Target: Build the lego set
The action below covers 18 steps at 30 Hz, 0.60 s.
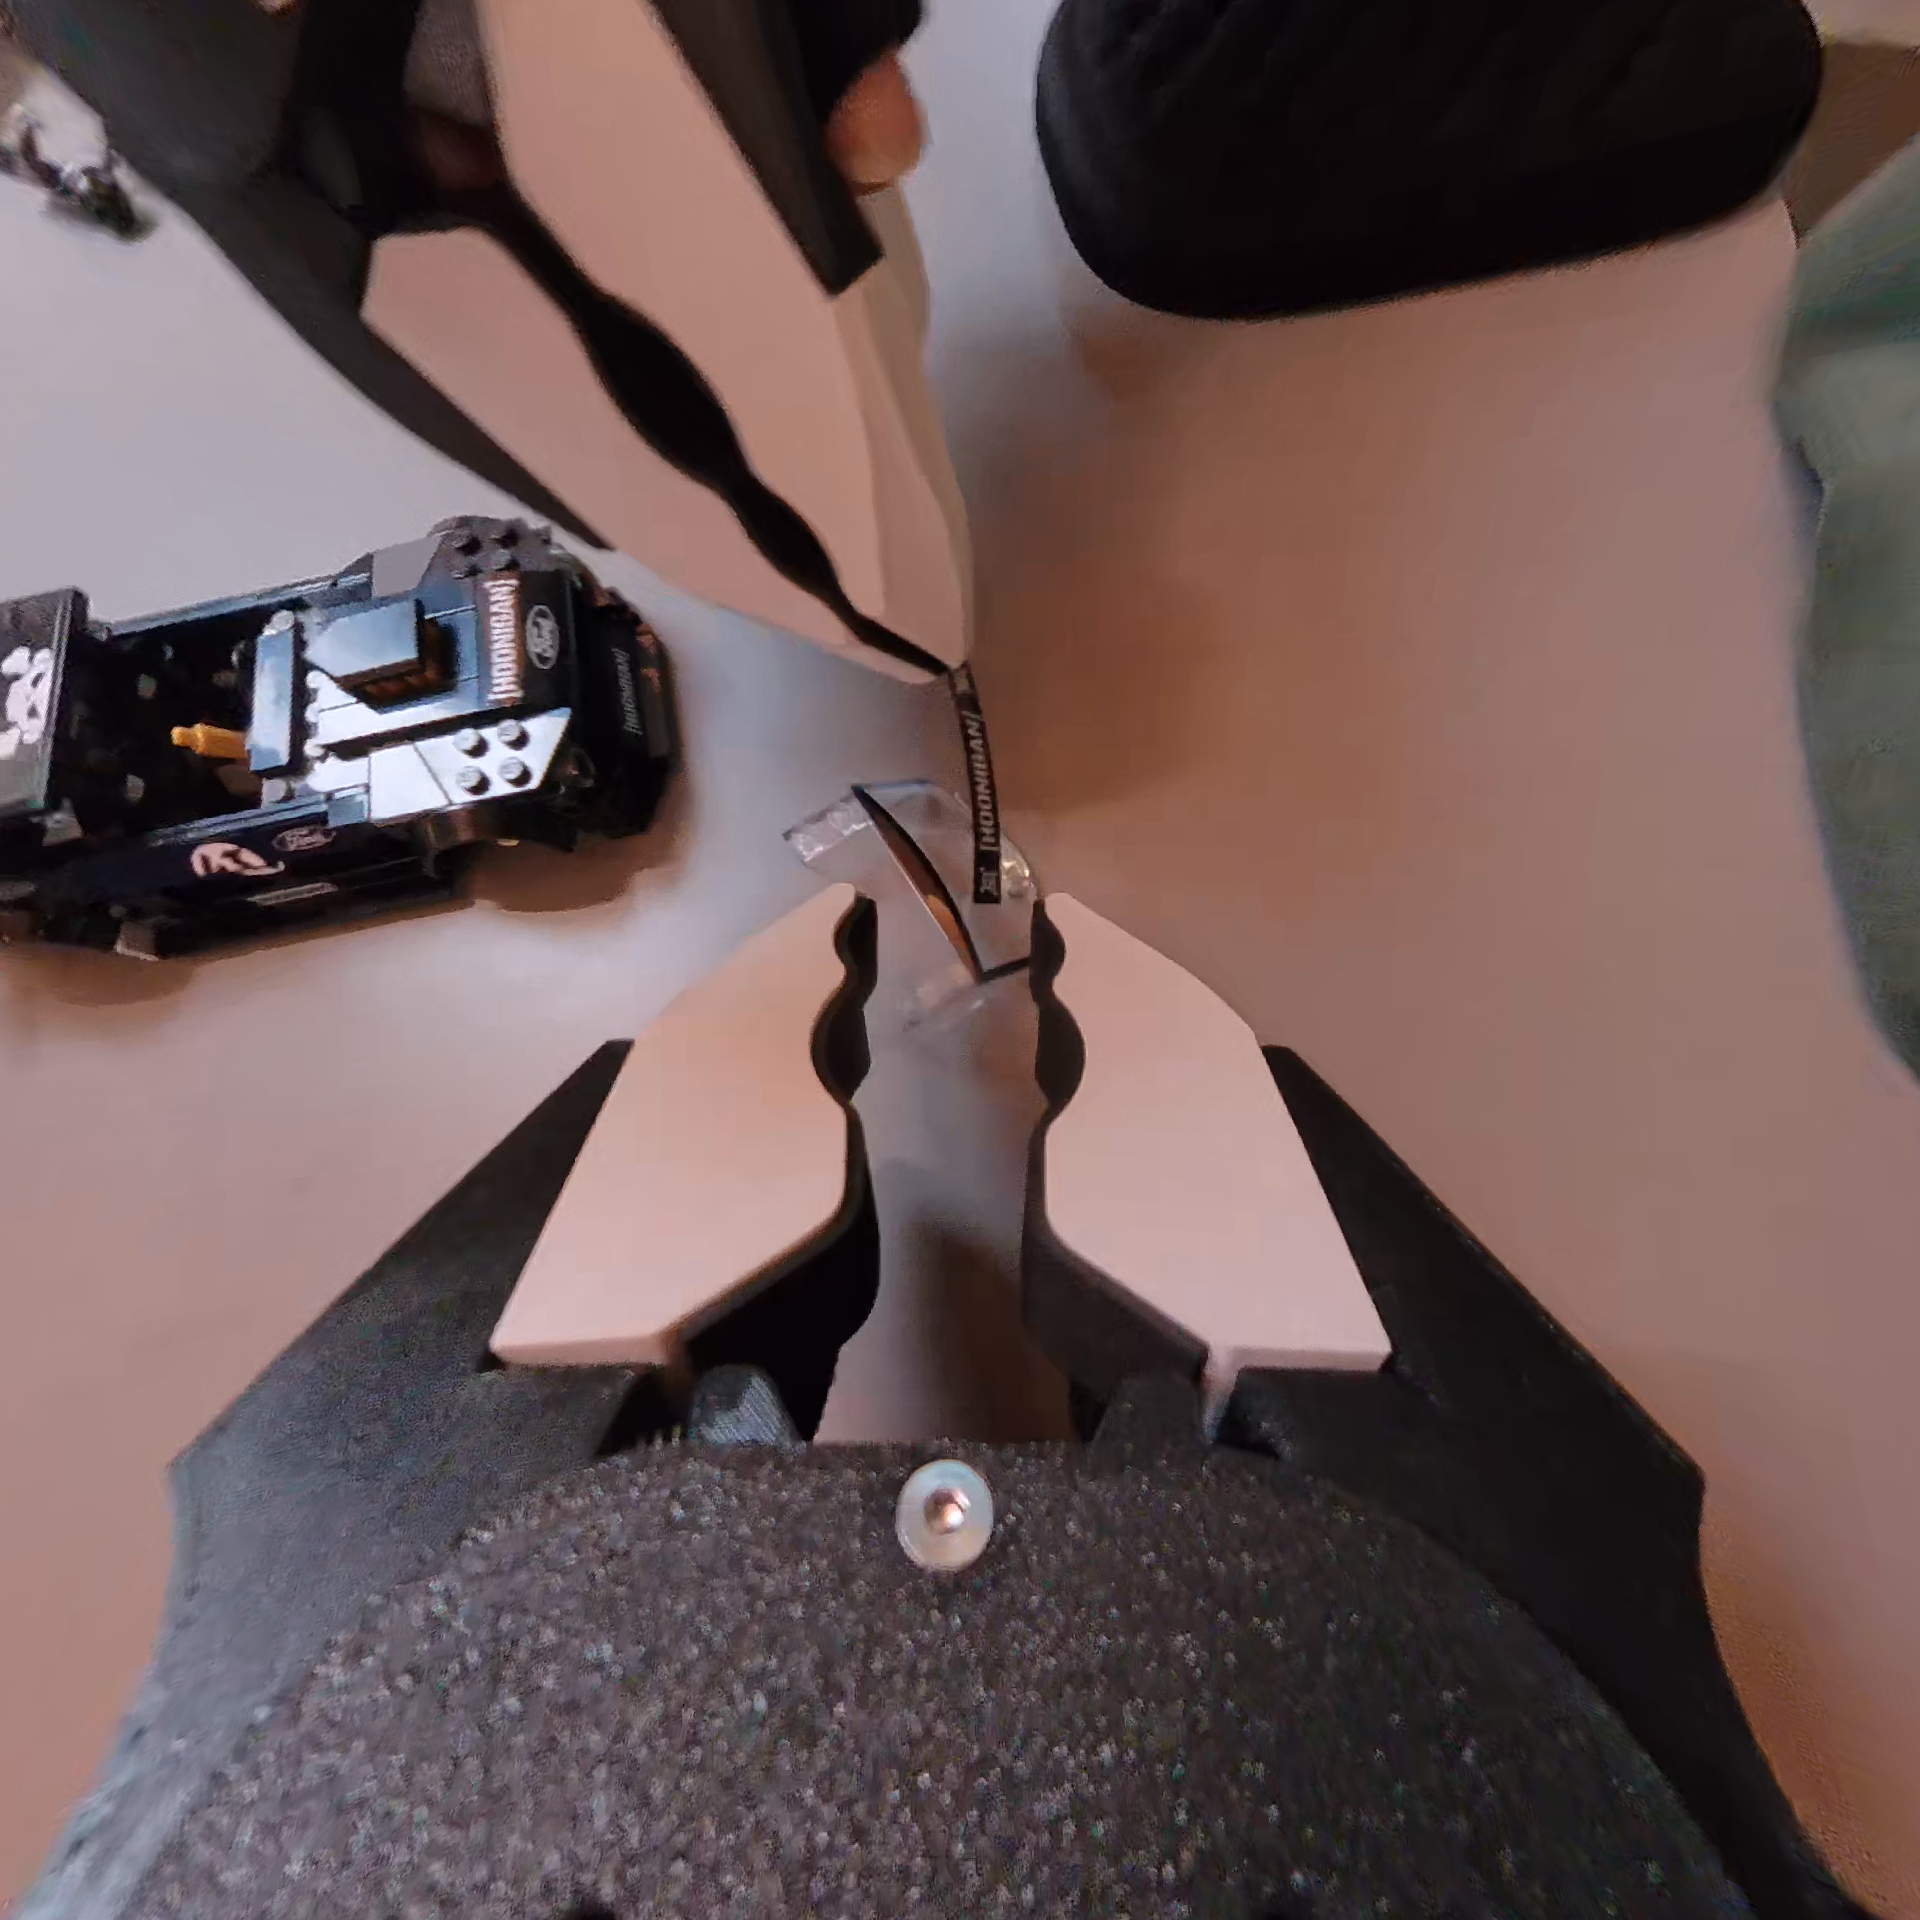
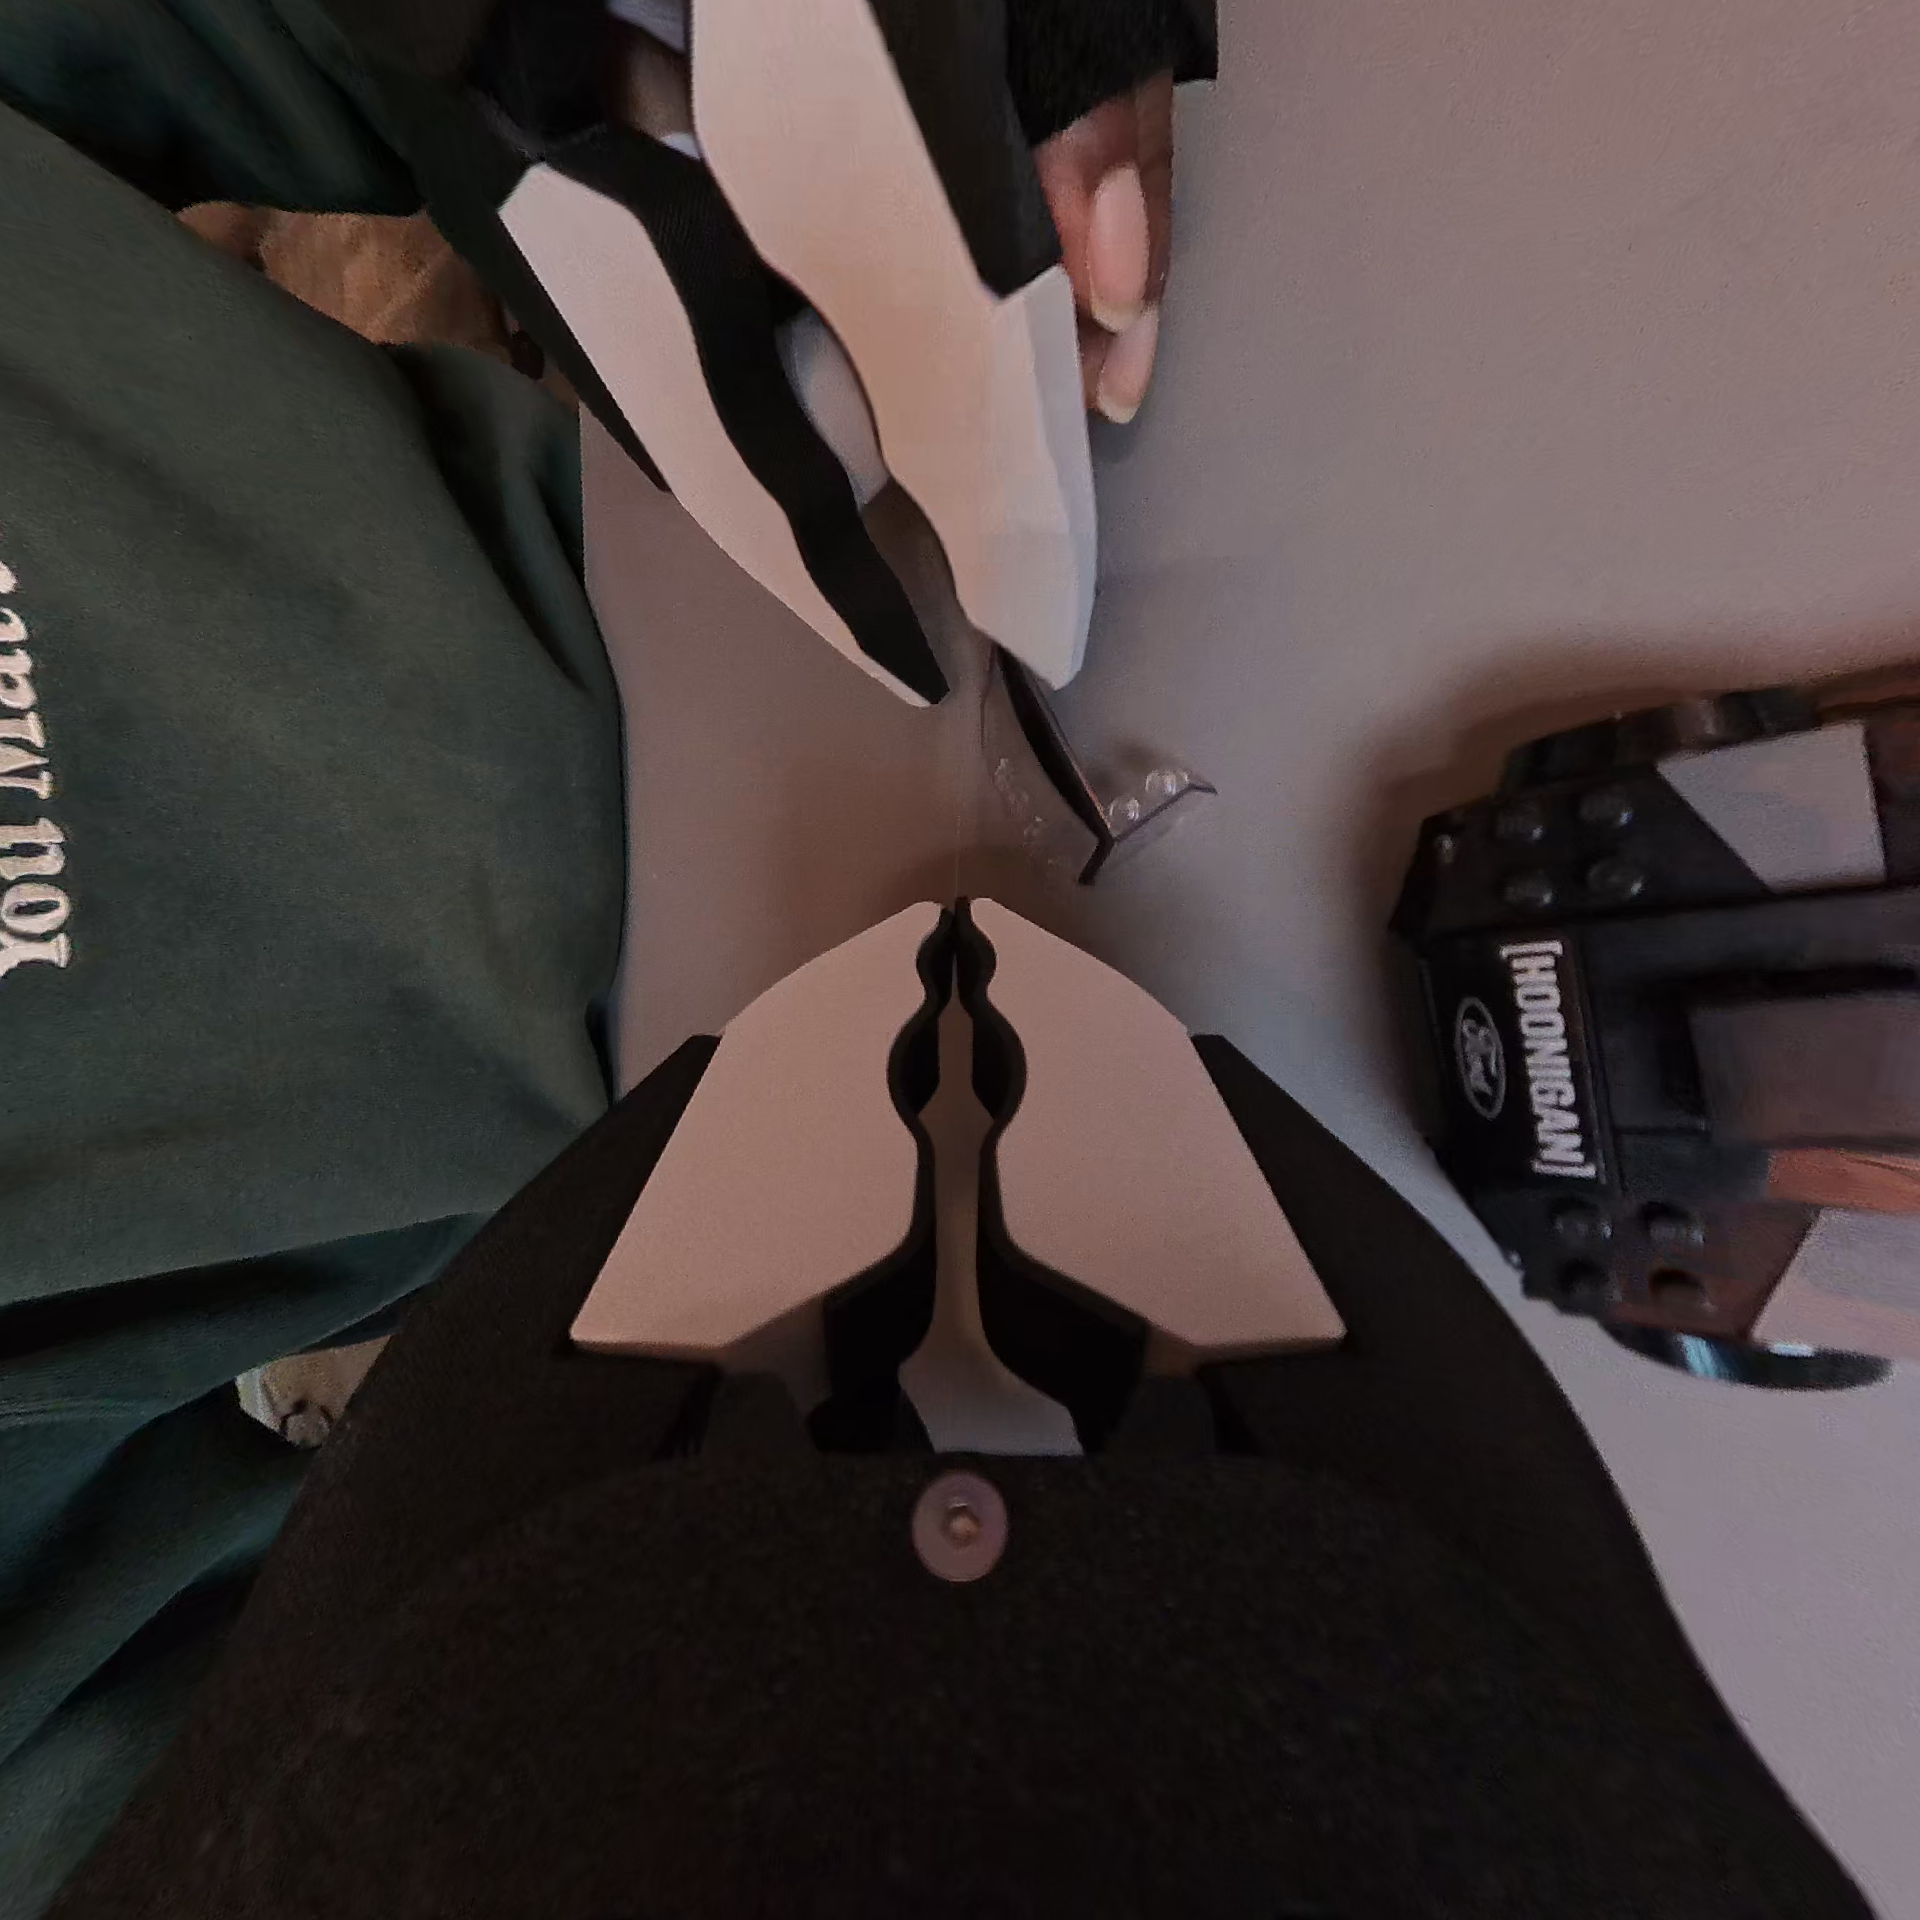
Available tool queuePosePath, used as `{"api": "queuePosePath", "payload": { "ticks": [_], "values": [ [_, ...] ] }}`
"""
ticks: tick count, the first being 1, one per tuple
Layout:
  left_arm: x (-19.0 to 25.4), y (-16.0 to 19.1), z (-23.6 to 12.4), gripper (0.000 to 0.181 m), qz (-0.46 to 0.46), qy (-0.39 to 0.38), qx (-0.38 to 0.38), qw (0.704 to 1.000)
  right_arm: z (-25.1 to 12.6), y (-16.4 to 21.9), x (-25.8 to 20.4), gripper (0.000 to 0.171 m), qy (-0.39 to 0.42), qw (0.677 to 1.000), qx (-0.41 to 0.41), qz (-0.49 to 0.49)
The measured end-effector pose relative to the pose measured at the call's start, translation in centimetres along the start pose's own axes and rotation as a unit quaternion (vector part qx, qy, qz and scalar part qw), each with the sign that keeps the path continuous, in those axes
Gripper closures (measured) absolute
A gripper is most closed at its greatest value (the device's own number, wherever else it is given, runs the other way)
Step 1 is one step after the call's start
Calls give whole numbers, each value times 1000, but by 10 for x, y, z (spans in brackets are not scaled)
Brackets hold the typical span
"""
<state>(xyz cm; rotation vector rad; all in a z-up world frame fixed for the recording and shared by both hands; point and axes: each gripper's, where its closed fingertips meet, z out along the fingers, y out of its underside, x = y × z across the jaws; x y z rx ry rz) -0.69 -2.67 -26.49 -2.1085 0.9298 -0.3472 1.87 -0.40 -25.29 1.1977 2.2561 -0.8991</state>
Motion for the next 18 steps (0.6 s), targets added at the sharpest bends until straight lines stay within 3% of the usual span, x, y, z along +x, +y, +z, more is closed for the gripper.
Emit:
{"api": "queuePosePath", "payload": {
  "ticks": [7,14,18],
  "values": [
    [-14,-3,9,151,-133,-24,-15,991,-11,22,-7,171,12,999,29,15],
    [-8,-4,17,171,-103,0,-33,994,-16,32,-13,171,13,999,47,21],
    [1,-7,19,172,-54,48,-25,997,-14,28,-17,171,12,999,47,11]
  ]
}}
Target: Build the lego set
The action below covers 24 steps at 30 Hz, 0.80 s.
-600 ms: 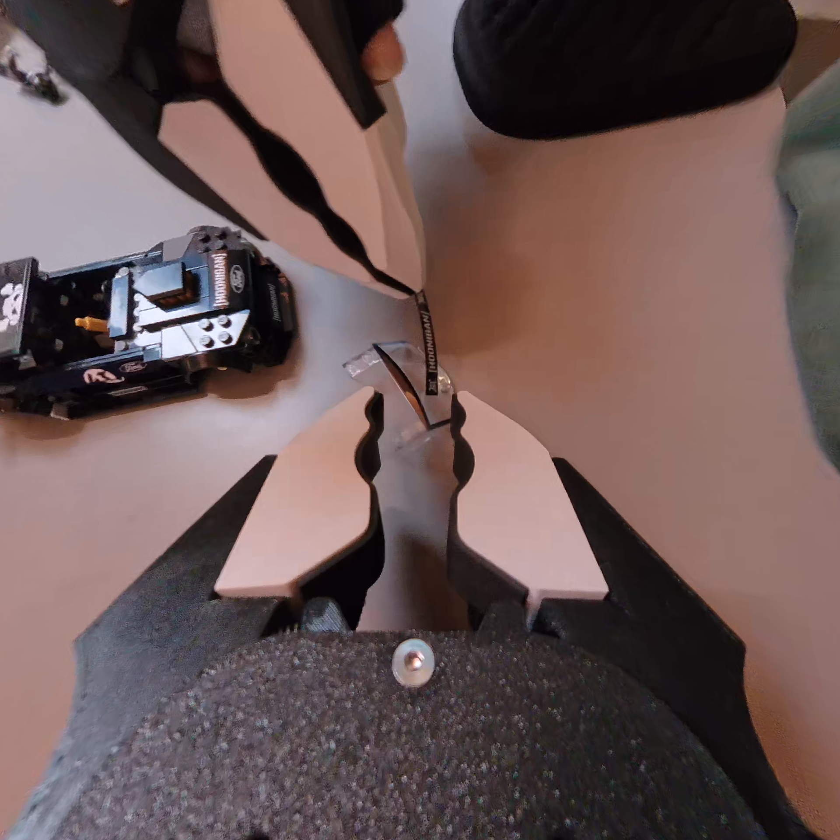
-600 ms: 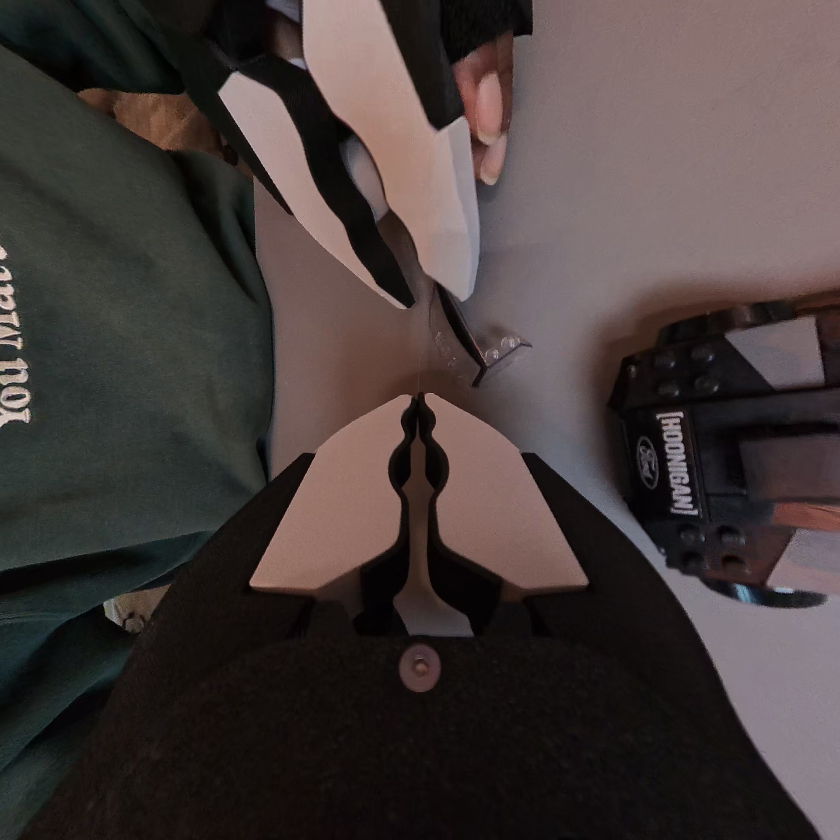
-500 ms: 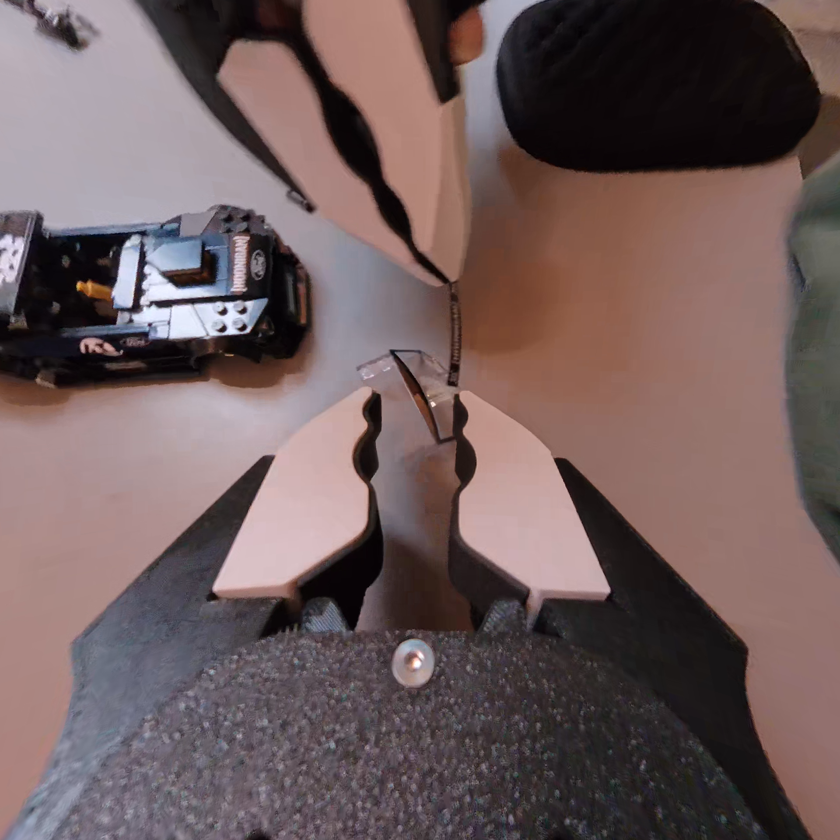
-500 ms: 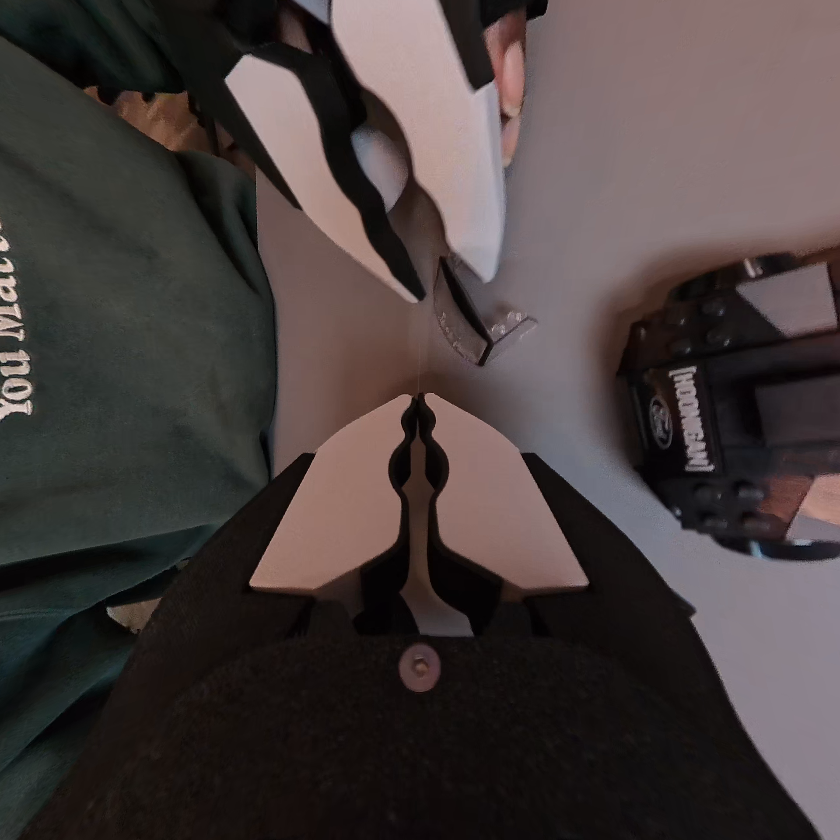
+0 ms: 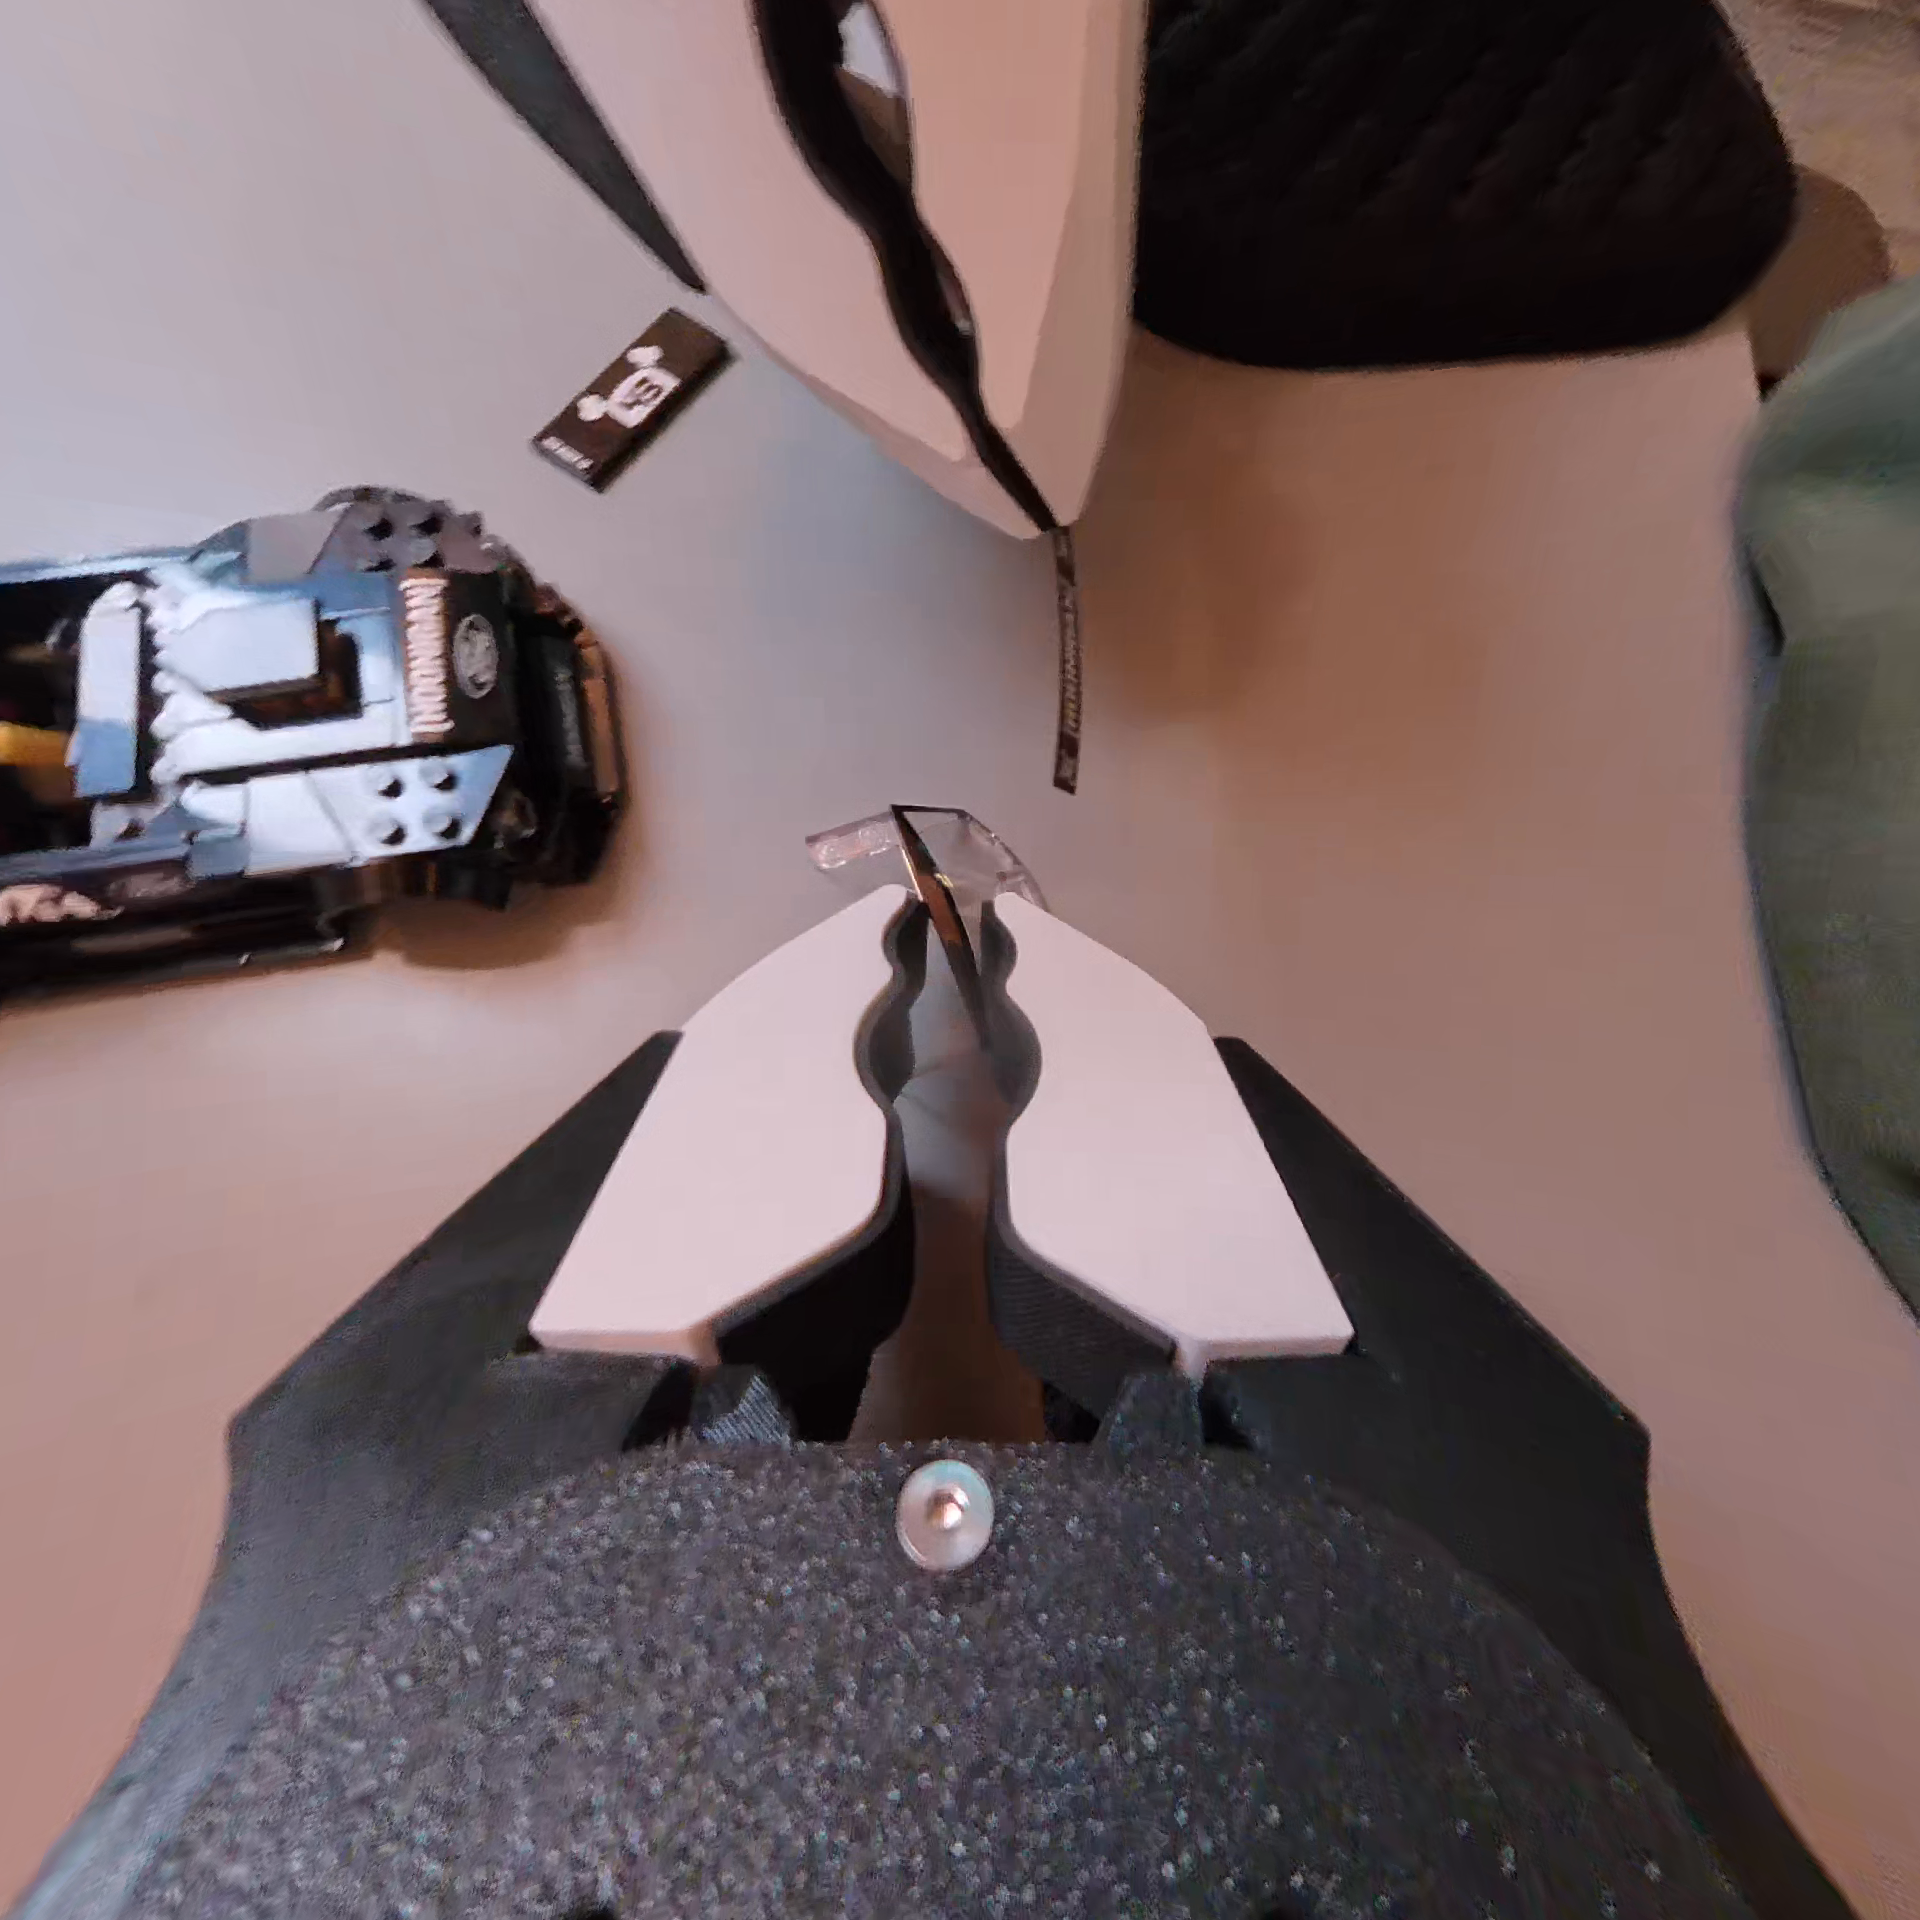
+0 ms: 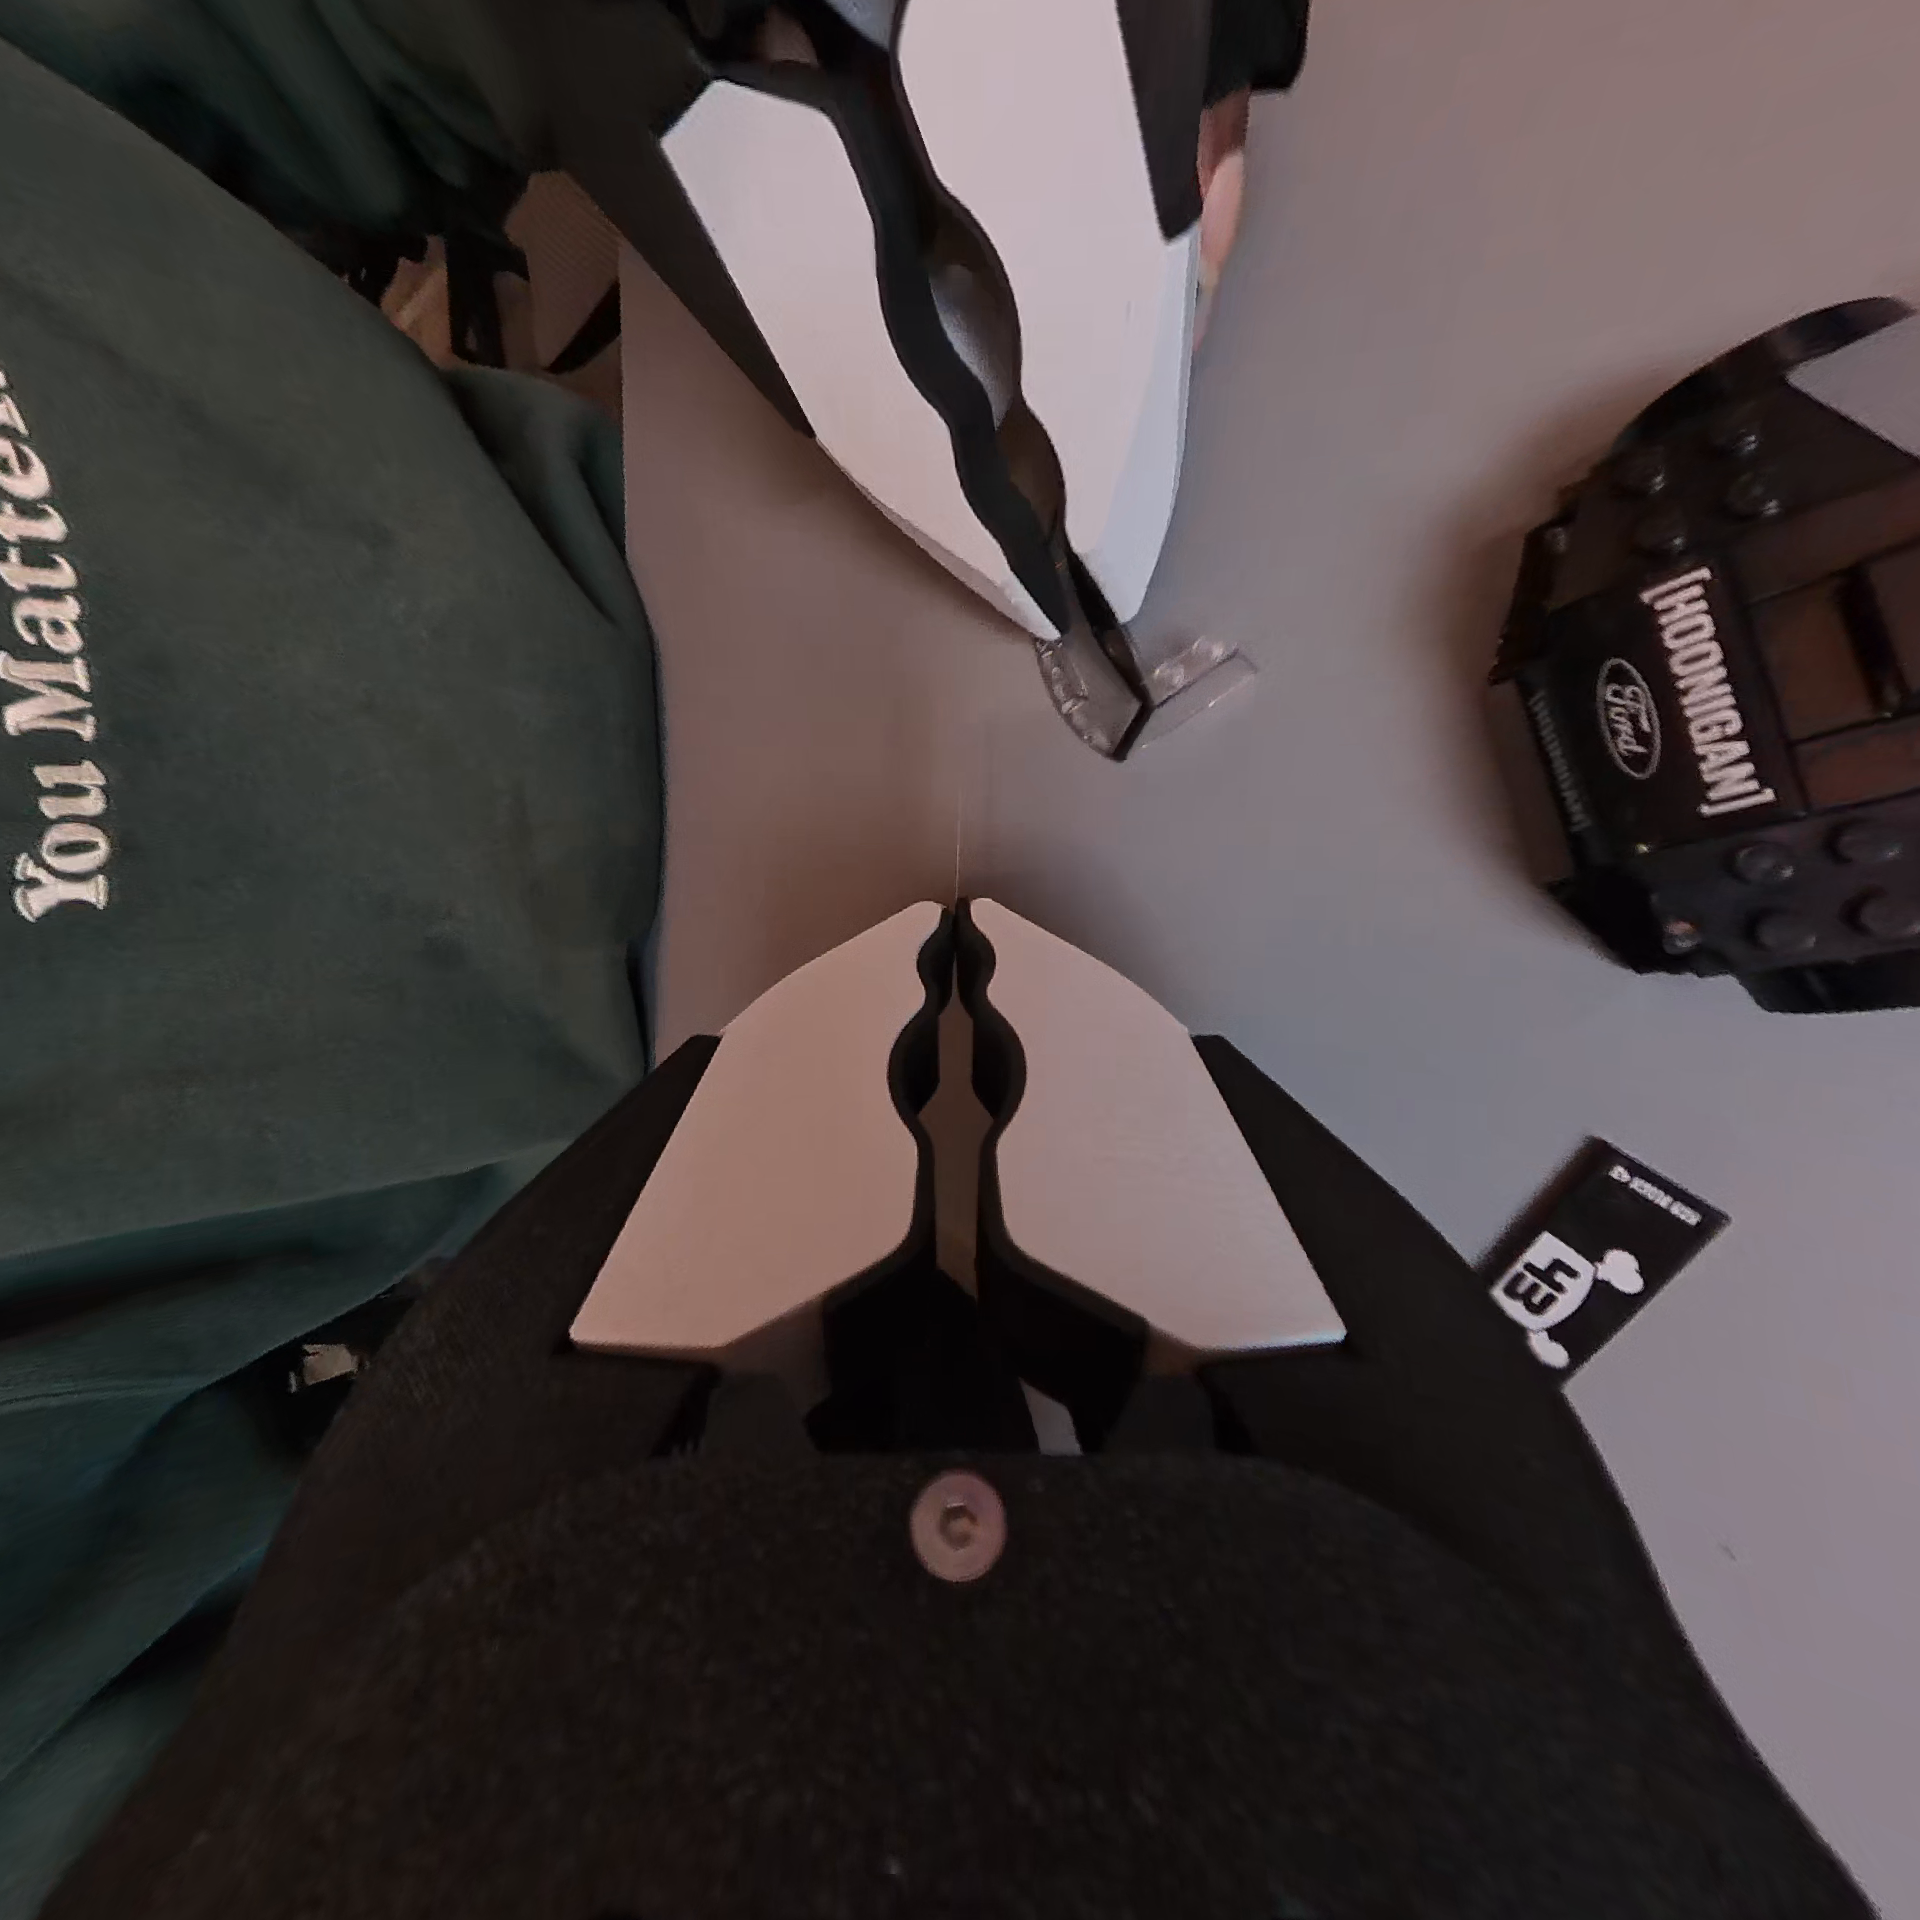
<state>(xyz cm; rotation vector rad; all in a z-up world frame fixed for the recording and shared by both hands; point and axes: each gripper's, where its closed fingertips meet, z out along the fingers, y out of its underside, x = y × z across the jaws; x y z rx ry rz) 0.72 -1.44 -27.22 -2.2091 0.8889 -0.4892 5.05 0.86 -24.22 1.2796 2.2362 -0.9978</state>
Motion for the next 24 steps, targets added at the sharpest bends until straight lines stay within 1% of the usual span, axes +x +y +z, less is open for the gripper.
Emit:
{"api": "queuePosePath", "payload": {
  "ticks": [3,6,9,12,14,20,21,24],
  "values": [
    [4,-1,1,171,34,23,12,999,3,-3,-2,171,-2,1000,0,-6],
    [3,-1,-2,159,39,28,26,999,6,-6,-4,171,-5,1000,-2,-9],
    [3,-2,-10,155,47,26,40,998,9,-9,-6,171,-7,1000,-4,-13],
    [4,-3,-19,156,49,28,51,997,11,-10,-6,171,-8,1000,-11,-14],
    [5,-1,-19,158,47,30,43,998,12,-11,-5,171,-7,1000,-16,-15],
    [4,5,0,162,39,36,-8,999,13,-12,-3,171,-5,1000,-26,-14],
    [6,4,1,167,38,43,-7,998,13,-12,-3,171,-5,1000,-28,-14],
    [8,3,2,167,49,57,-9,997,15,-12,-3,171,-6,999,-33,-11]
  ]
}}
